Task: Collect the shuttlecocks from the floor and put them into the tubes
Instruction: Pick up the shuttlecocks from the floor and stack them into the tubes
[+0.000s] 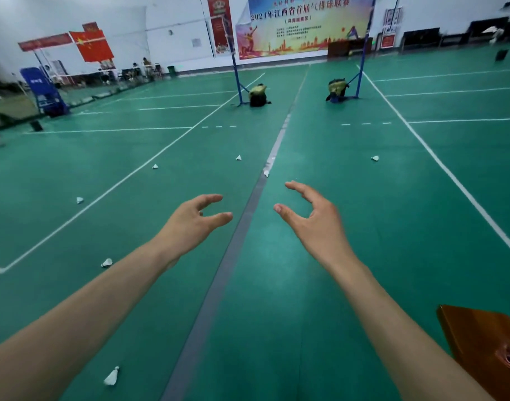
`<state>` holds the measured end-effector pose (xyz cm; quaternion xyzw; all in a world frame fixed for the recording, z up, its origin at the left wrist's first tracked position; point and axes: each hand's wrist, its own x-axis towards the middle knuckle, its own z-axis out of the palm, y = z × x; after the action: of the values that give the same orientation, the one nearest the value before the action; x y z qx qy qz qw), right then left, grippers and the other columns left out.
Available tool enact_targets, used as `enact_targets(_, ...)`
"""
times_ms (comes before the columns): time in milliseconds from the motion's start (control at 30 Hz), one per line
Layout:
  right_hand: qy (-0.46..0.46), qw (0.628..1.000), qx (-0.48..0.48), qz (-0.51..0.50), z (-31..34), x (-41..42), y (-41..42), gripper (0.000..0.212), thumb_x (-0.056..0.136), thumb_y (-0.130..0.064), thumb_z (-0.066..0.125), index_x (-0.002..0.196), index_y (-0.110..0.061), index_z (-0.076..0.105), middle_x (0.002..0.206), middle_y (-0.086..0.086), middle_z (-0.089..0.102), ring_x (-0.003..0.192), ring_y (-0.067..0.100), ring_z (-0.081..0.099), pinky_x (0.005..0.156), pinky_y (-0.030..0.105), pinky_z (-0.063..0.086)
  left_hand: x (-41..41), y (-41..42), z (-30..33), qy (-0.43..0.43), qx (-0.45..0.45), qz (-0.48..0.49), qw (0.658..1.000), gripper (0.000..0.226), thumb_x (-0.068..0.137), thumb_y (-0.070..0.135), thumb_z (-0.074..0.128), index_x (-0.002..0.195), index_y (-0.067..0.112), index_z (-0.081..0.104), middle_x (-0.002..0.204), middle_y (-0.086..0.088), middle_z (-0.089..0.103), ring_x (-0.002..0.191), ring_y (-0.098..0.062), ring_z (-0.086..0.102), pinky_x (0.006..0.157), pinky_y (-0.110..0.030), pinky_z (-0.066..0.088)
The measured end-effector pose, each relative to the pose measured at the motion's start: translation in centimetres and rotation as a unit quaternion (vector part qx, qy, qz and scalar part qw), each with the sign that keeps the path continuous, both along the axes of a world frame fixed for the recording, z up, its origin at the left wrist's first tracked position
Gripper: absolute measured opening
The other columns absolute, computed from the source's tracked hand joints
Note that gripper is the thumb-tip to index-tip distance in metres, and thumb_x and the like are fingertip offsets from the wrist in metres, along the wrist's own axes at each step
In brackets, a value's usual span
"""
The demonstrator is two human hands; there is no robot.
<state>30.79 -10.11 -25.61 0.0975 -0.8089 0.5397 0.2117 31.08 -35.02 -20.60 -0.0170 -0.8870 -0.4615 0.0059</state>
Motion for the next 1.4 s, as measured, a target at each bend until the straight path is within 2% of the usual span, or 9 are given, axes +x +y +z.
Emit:
enact_targets(133, -0.024, 0.998, -0.049, 0.031, 0.5, -11.4, -0.1, 0.042, 0.088, -0.038, 0.080, 0.128, -0.035, 0.067, 0.131, -0.020, 0.065, 0.115, -0.016, 0.049, 0.105, 0.018, 0.043, -9.7, 2.1, 1.8, -0.001, -0.031, 0.021, 0.999, 0.059, 0.081, 0.037, 0.083, 0.134, 0.041, 0.058, 0.131, 0.013, 0.056, 0.138, -0.012, 0.045, 0.103, -0.029, 0.039)
enact_targets(233, -0.029, 0.996, -0.055, 0.056, 1.6, -19.4, -1.1, 0.043, 0.089, -0.041, 0.078, 0.130, -0.033, 0.066, 0.135, -0.016, 0.065, 0.122, -0.004, 0.054, 0.109, 0.026, 0.044, -16.0, 2.0, 4.2, 0.024, -0.062, 0.044, 0.997, 0.058, 0.082, 0.032, 0.084, 0.134, 0.041, 0.060, 0.135, 0.002, 0.060, 0.139, -0.008, 0.044, 0.110, -0.034, 0.042)
enact_targets(400, -0.018, 0.991, -0.087, 0.098, 4.1, -31.6, -4.3, 0.043, 0.089, -0.043, 0.076, 0.130, -0.036, 0.066, 0.134, -0.020, 0.064, 0.127, 0.005, 0.057, 0.109, 0.032, 0.046, -25.3, -0.2, 7.3, 0.070, -0.093, 0.056, 0.992, 0.052, 0.084, 0.024, 0.082, 0.130, 0.039, 0.063, 0.132, 0.006, 0.063, 0.134, -0.005, 0.048, 0.108, -0.032, 0.044)
enact_targets(600, 0.001, 0.991, -0.087, 0.097, 3.7, -45.9, -8.2, 0.040, 0.089, -0.046, 0.075, 0.127, -0.038, 0.067, 0.132, -0.020, 0.066, 0.123, 0.003, 0.058, 0.104, 0.030, 0.048, -39.8, -5.1, 7.2, 0.080, -0.108, 0.026, 0.991, 0.049, 0.087, 0.025, 0.079, 0.130, 0.040, 0.063, 0.137, 0.003, 0.059, 0.136, -0.005, 0.045, 0.107, -0.029, 0.040)
enact_targets(767, -0.020, 0.996, -0.057, 0.063, 3.7, -58.1, -10.9, 0.035, 0.090, -0.042, 0.076, 0.124, -0.037, 0.068, 0.129, -0.019, 0.067, 0.121, 0.005, 0.059, 0.099, 0.026, 0.047, -54.8, -9.2, 6.3, 0.061, -0.044, -0.013, 0.997, 0.041, 0.088, 0.024, 0.078, 0.123, 0.042, 0.066, 0.125, 0.012, 0.065, 0.130, -0.004, 0.052, 0.088, -0.026, 0.053)
enact_targets(1167, -0.071, 0.996, -0.056, 0.002, 1.2, -88.8, -15.2, 0.027, 0.090, -0.034, 0.077, 0.117, -0.035, 0.072, 0.120, -0.021, 0.070, 0.114, 0.002, 0.063, 0.093, 0.026, 0.052, -89.7, -12.5, 1.8, 0.022, -0.008, -0.069, 0.997, 0.035, 0.091, 0.022, 0.073, 0.120, 0.039, 0.066, 0.126, 0.019, 0.065, 0.119, -0.002, 0.058, 0.081, -0.021, 0.050)
enact_targets(1233, -0.077, 0.993, -0.085, 0.003, -0.1, -95.3, -16.3, 0.022, 0.091, -0.032, 0.077, 0.110, -0.041, 0.071, 0.116, -0.023, 0.071, 0.112, 0.002, 0.063, 0.090, 0.025, 0.051, -96.1, -13.4, 0.3, 0.016, -0.034, -0.055, 0.998, 0.035, 0.092, 0.023, 0.072, 0.122, 0.040, 0.064, 0.129, 0.018, 0.063, 0.122, -0.007, 0.058, 0.096, -0.030, 0.050)
enact_targets(1300, -0.083, 0.989, -0.120, 0.008, -1.2, -101.7, -17.6, 0.021, 0.091, -0.031, 0.077, 0.105, -0.045, 0.069, 0.113, -0.026, 0.070, 0.112, 0.000, 0.063, 0.089, 0.023, 0.050, -102.3, -14.1, -0.7, 0.013, -0.124, -0.030, 0.992, 0.038, 0.092, 0.030, 0.070, 0.127, 0.042, 0.060, 0.132, 0.016, 0.061, 0.125, -0.010, 0.056, 0.113, -0.043, 0.037)
enact_targets(1400, -0.107, 0.979, -0.172, 0.000, -1.9, -111.4, -19.9, 0.020, 0.093, -0.030, 0.075, 0.111, -0.037, 0.071, 0.114, -0.025, 0.070, 0.115, 0.003, 0.062, 0.098, 0.031, 0.052, -110.5, -15.1, -0.9, 0.048, -0.245, -0.018, 0.968, 0.046, 0.092, 0.038, 0.067, 0.135, 0.044, 0.053, 0.146, 0.017, 0.048, 0.122, -0.008, 0.055, 0.109, -0.039, 0.023)
